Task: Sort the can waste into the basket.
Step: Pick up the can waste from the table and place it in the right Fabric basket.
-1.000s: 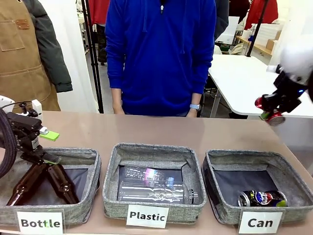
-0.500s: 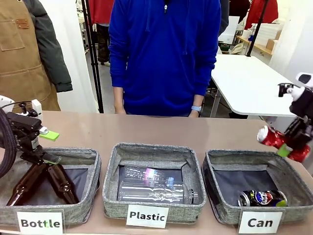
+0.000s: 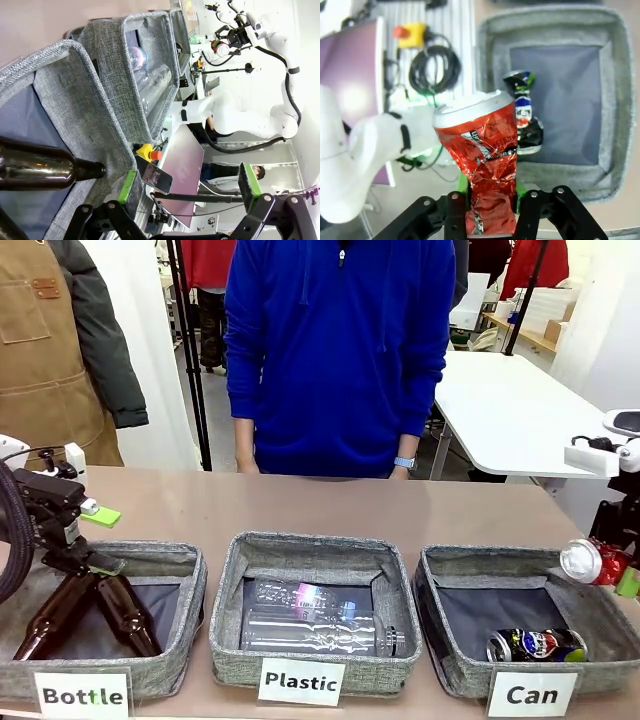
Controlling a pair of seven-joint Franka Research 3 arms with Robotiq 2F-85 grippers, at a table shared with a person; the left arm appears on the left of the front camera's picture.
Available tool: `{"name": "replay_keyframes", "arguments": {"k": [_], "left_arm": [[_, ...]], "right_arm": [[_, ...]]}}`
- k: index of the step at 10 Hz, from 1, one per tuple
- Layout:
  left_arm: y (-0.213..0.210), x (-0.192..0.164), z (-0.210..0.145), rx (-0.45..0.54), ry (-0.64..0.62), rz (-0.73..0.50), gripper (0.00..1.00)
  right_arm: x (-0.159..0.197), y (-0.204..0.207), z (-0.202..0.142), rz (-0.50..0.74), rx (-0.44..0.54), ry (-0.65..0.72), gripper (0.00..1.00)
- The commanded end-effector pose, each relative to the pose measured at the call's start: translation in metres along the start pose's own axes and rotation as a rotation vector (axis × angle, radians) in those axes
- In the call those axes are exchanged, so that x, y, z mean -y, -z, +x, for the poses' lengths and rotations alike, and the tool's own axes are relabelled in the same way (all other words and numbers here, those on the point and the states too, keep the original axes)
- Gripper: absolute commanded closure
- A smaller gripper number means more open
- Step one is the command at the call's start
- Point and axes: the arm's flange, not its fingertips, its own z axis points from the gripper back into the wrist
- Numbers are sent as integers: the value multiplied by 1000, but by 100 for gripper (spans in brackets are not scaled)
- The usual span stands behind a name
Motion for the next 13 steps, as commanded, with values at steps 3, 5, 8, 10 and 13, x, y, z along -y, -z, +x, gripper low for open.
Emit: {"name": "replay_keyframes", "arguments": {"k": [3, 5, 8, 10, 13], "left_arm": [[-4, 3, -3, -10, 4, -6, 0], [-4, 3, -3, -10, 4, -6, 0], [-4, 3, -3, -10, 4, -6, 0], [-4, 3, -3, -10, 4, -6, 0], [-4, 3, -3, -10, 4, -6, 0]], "right_arm": [[6, -2, -5, -82, 5, 13, 0], [5, -2, -5, -104, 13, 15, 0], [7, -3, -4, -99, 53, 74, 0], [12, -13, 3, -24, 261, 276, 0], [38, -46, 4, 429, 1095, 974, 0]]}}
